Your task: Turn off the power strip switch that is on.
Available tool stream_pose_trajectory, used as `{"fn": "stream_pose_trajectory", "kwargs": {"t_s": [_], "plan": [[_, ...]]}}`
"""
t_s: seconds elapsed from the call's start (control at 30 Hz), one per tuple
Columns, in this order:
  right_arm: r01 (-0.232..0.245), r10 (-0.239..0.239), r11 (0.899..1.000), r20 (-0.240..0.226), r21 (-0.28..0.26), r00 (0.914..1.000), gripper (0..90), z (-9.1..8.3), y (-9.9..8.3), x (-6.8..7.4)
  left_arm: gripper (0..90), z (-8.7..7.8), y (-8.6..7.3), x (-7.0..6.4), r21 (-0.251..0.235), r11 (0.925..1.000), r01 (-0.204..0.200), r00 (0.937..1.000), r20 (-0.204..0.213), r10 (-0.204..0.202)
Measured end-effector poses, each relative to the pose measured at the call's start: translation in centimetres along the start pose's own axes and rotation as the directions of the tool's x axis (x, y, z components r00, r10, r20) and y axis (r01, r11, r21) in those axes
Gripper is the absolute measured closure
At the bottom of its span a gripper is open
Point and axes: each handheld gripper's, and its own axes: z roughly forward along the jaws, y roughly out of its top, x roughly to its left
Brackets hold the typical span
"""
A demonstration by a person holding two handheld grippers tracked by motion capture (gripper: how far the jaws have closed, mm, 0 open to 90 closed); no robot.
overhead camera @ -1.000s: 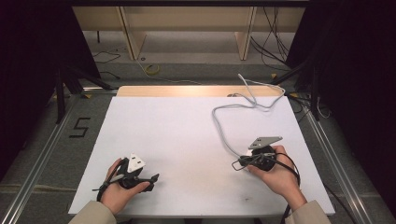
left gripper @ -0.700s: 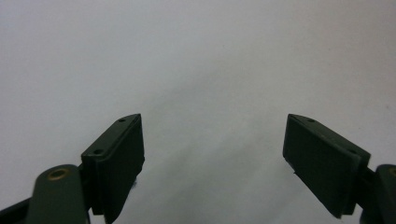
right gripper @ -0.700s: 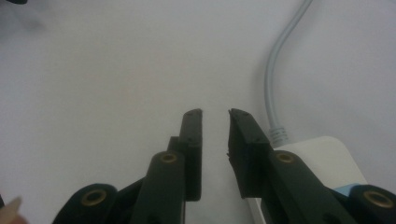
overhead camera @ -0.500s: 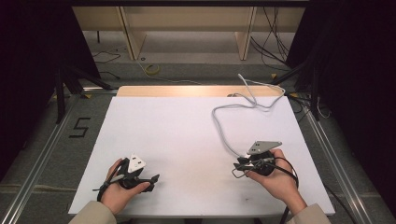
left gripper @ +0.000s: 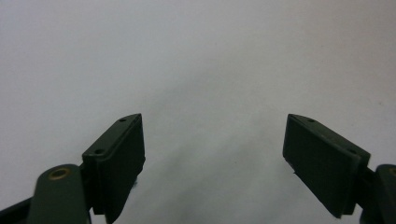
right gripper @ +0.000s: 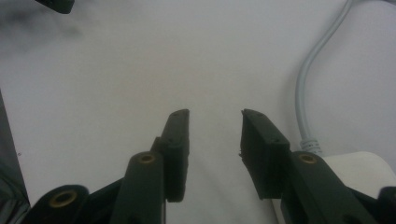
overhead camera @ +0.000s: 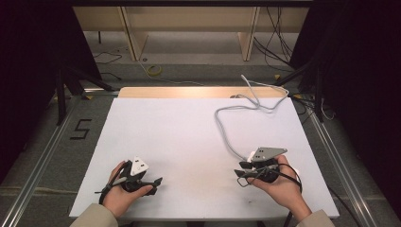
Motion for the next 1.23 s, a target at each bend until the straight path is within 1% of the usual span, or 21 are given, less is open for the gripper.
{"fn": "stream_pose_trajectory", "kwargs": {"t_s": [0.03,0.07,0.2,0.27,0.43,0.83,0.9,0.93,1.23], "plan": [[0.001,-0.001,1.0,-0.001,-0.001,1.0,61.1,0.0,-0.1,0.0,20.7,0.0,0.0,-0.1,-0.002,1.0,0.004,1.0,0.0,-0.004],[0.006,-0.006,1.0,-0.002,-0.005,1.0,60.6,0.1,-0.1,0.0,20.8,0.0,0.0,-0.1,0.002,1.0,-0.001,1.0,0.002,0.001],[0.004,-0.005,1.0,-0.011,-0.013,0.9999,59.0,0.2,-0.5,0.2,21.0,0.1,0.0,-0.1,0.0,1.0,0.0,1.0,0.007,0.0],[0.005,-0.005,1.0,-0.009,-0.021,0.9999,58.0,0.3,-0.7,0.3,21.1,0.0,0.0,-0.1,0.004,0.9999,-0.01,0.9999,0.009,0.01],[0.007,-0.007,0.999,-0.01,-0.037,0.9999,55.6,0.3,-1.0,0.4,21.3,0.1,0.0,-0.2,0.0,0.9999,-0.012,0.9999,0.012,0.012],[0.003,-0.003,0.997,-0.006,-0.075,1.0,54.4,0.2,-1.9,0.8,21.6,0.0,0.0,-0.2,0.001,0.9999,-0.016,0.9998,0.014,0.016],[-0.004,0.004,0.998,-0.009,-0.068,0.9999,53.6,0.2,-2.0,0.9,21.6,0.1,0.0,-0.2,0.001,0.9999,-0.017,0.9997,0.015,0.017],[0.002,-0.003,0.998,-0.007,-0.067,1.0,53.6,0.2,-2.1,0.9,21.6,0.1,0.0,-0.2,0.002,0.9998,-0.018,0.9997,0.015,0.018],[0.008,-0.009,0.997,-0.01,-0.072,0.9999,51.9,0.2,-2.3,1.0,21.6,0.1,0.0,-0.2,0.001,0.9998,-0.018,0.9997,0.014,0.018]]}}
